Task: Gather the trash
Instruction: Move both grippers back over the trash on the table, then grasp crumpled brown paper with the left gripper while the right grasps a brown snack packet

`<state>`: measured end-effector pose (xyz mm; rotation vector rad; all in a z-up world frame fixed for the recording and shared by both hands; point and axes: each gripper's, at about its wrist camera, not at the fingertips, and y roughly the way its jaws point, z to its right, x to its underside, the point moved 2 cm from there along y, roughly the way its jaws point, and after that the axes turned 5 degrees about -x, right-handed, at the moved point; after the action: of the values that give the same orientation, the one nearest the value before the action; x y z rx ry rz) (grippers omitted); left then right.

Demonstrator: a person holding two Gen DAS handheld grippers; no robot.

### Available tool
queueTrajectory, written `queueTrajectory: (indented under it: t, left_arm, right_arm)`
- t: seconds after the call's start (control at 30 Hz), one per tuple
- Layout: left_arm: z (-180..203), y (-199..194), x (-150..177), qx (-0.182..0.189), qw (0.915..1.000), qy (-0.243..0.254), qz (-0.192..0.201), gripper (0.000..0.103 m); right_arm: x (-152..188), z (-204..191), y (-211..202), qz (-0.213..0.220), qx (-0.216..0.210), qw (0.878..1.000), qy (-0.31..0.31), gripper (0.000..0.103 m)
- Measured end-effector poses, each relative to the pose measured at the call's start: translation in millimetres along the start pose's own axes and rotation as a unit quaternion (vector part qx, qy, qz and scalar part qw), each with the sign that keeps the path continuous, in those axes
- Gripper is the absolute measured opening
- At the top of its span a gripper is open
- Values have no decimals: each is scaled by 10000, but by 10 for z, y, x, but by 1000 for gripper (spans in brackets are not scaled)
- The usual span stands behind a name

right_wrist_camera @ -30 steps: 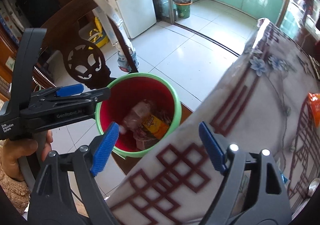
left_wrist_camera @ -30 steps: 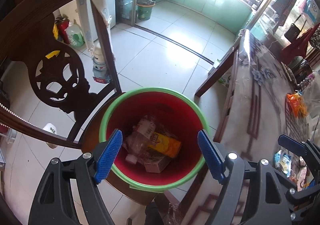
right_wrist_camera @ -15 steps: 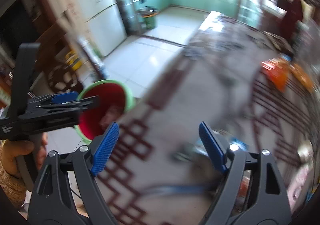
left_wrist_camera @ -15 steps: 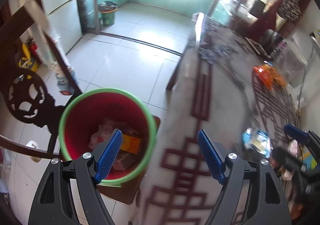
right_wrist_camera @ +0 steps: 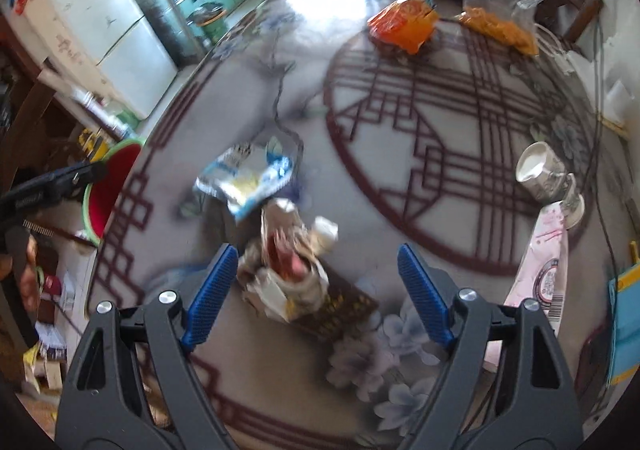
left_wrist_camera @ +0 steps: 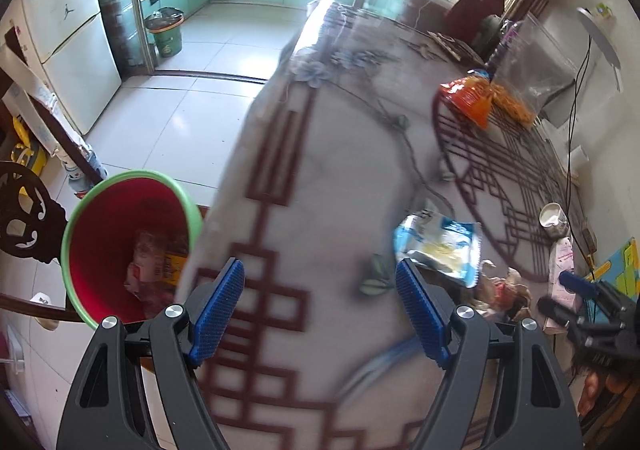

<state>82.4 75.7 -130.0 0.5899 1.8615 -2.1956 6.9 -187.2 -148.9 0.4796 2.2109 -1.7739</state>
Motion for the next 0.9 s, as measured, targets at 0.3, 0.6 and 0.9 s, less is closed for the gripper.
queueTrajectory:
  t: [0.3, 0.6, 0.9]
  left_arm:
    - [602, -14, 190, -53, 9999, 72, -48, 75]
    - [1198, 41, 416, 103, 9992, 325, -211, 75]
    - [1706, 542, 668, 132, 9939, 707, -841, 72]
  right_arm:
    - [209, 157, 288, -483, -622, 9960, -413, 56]
    - [107, 404, -41, -132, -912, 9943, -528, 7]
    - [182, 816, -224, 10, -853, 9962, -192, 14]
